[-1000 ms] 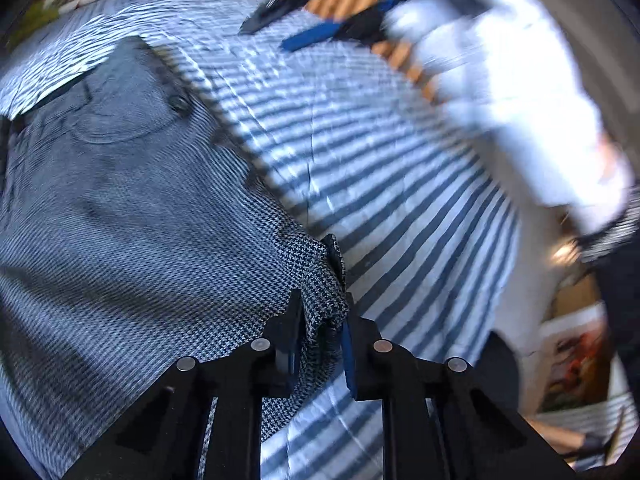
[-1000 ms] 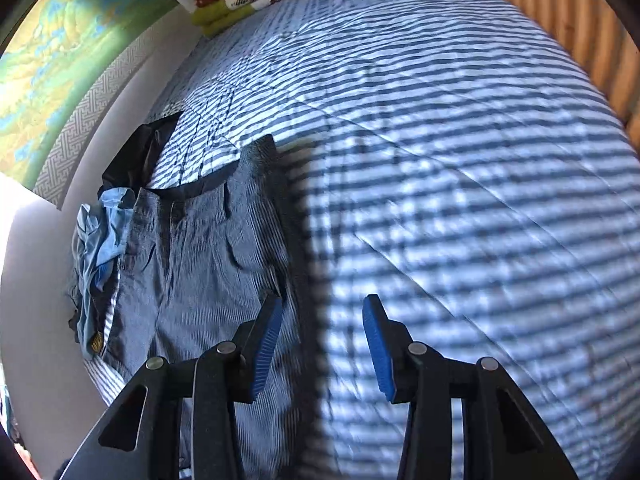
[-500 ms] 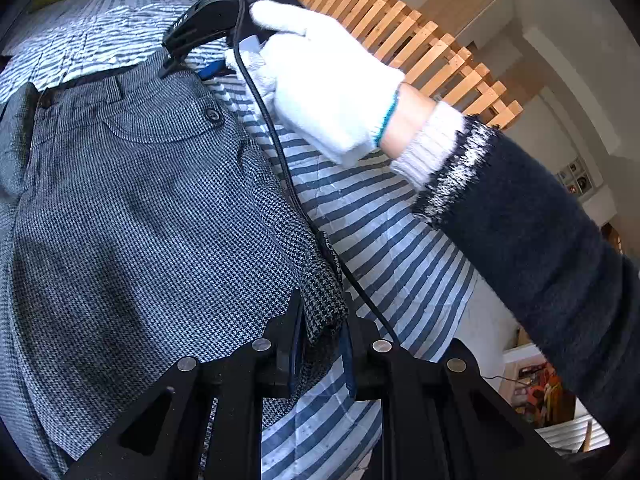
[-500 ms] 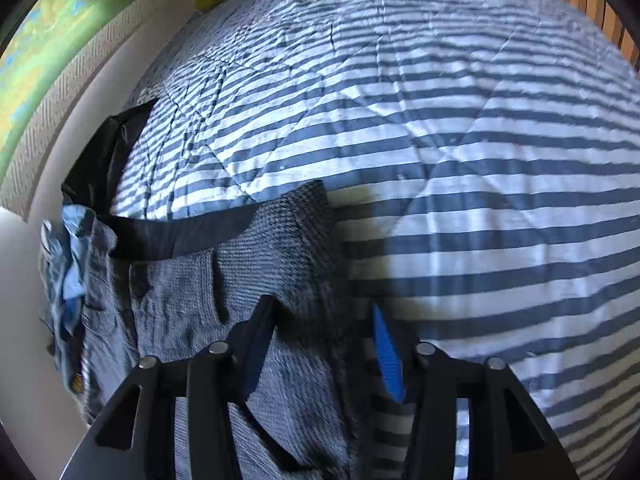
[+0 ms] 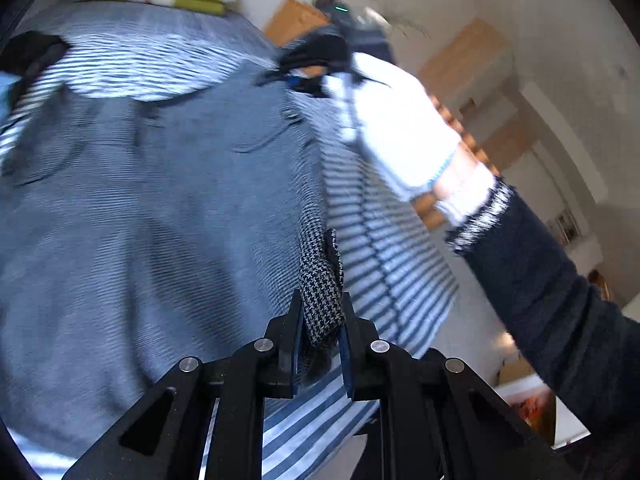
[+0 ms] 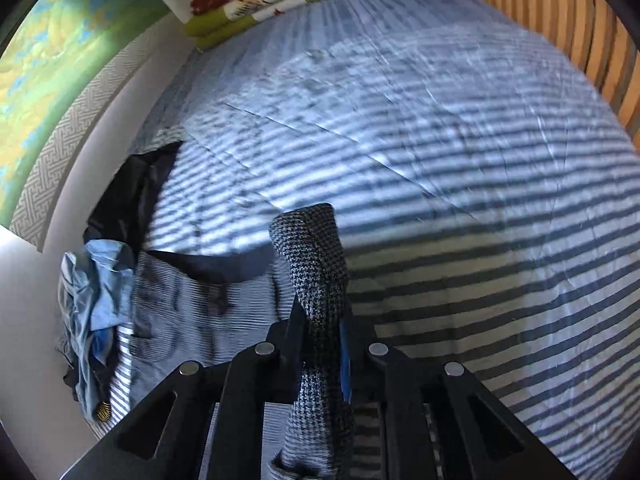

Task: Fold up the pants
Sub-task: 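Grasp the trouser leg edge with the left tool and lift it, then fold the held leg over the other leg with the left tool and release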

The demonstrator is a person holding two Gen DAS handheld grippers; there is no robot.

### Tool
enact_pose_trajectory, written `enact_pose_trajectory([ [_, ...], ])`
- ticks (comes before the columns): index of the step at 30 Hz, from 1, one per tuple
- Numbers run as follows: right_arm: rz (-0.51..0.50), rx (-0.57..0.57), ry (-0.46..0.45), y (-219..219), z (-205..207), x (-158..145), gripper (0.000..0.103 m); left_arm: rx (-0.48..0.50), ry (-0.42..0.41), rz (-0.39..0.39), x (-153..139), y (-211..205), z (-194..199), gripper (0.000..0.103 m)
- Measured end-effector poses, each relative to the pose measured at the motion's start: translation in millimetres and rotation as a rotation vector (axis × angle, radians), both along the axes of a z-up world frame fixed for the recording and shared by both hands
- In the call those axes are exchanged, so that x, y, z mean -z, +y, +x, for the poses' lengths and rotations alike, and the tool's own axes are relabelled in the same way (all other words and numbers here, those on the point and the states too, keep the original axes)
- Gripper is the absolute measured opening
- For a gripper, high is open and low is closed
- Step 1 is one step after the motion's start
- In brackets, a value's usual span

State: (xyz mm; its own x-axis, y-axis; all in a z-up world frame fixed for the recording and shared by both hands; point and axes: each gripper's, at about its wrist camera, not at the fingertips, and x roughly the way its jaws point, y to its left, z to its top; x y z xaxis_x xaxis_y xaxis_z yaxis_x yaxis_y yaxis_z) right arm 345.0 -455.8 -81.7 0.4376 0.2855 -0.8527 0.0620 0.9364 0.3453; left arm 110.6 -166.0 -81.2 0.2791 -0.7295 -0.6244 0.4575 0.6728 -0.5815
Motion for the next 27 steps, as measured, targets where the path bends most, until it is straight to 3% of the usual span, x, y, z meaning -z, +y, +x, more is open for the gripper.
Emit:
enact_pose_trajectory([
  [4,-0.017,-0.032,-0.041,52,5,-30,0.012,-0.141,-0.012,-0.013,-3,75,-8,0.015],
  [9,-0.063,-0.076,-0.053,131,17,-40,0.012,-0.291,0.011,-0.035,4,149,-8,0.014],
  [16,-0.134,-0.153,-0.037,230,27,-21,0.012,-0.403,0.034,-0.027,22,213,-24,0.014],
  [27,-0.199,-0.208,0.039,319,54,35,0.012,-0.518,0.118,0.016,60,280,-17,0.014],
])
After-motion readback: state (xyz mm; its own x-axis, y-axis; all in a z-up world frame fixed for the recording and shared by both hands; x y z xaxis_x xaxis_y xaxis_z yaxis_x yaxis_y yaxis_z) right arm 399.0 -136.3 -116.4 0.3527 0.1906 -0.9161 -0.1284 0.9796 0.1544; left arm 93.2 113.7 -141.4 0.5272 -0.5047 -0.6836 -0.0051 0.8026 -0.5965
